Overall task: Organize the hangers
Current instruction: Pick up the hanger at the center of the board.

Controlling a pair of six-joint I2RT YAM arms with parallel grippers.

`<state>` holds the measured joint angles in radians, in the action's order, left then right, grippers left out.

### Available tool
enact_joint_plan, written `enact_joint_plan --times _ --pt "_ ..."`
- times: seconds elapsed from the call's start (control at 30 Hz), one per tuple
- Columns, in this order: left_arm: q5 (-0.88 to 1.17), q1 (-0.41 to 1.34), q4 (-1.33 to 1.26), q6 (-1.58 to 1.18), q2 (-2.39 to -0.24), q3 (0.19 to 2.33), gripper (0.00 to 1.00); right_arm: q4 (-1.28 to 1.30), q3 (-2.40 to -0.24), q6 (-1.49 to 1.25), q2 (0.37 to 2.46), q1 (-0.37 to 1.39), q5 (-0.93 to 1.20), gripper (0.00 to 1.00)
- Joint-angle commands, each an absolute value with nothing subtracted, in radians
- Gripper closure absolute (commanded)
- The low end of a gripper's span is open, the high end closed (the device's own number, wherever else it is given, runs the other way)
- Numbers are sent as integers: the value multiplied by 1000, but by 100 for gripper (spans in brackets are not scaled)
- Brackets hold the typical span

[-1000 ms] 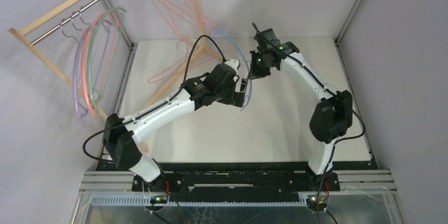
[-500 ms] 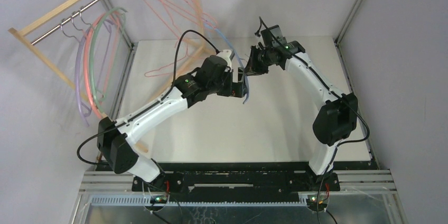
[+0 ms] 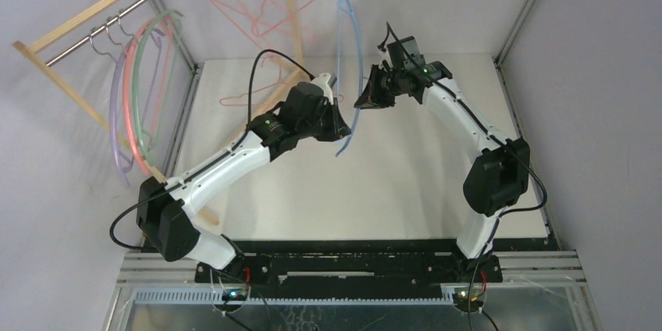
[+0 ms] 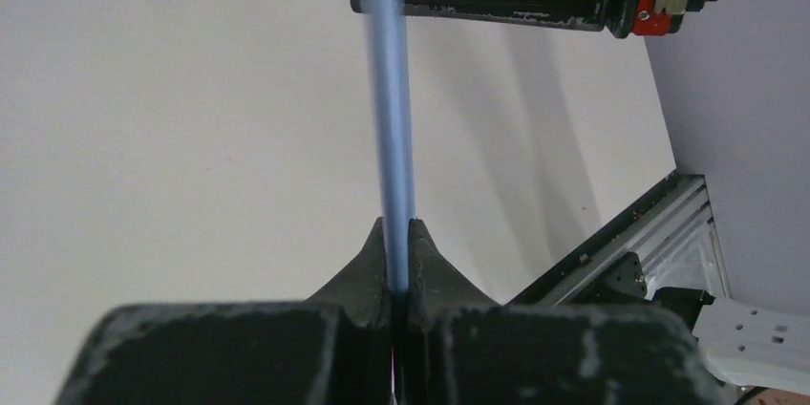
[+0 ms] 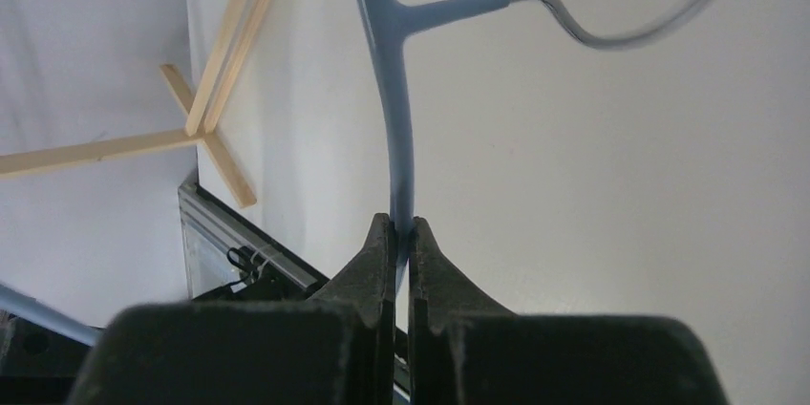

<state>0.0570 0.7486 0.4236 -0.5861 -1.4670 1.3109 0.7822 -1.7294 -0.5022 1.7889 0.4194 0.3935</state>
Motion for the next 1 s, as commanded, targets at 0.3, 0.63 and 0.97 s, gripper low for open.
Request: enact_joint_plan --times 0.3,0.63,0.97 --pt "142 701 287 -570 -1374 1238 100 680 -1533 -508 1646 386 601 58" --pt "191 662 319 -542 -1388 1222 100 562 -1251 -527 1509 289 660 26" --pt "368 657 316 -536 -1387 1275 100 -236 -923 -947 1419 159 785 26"
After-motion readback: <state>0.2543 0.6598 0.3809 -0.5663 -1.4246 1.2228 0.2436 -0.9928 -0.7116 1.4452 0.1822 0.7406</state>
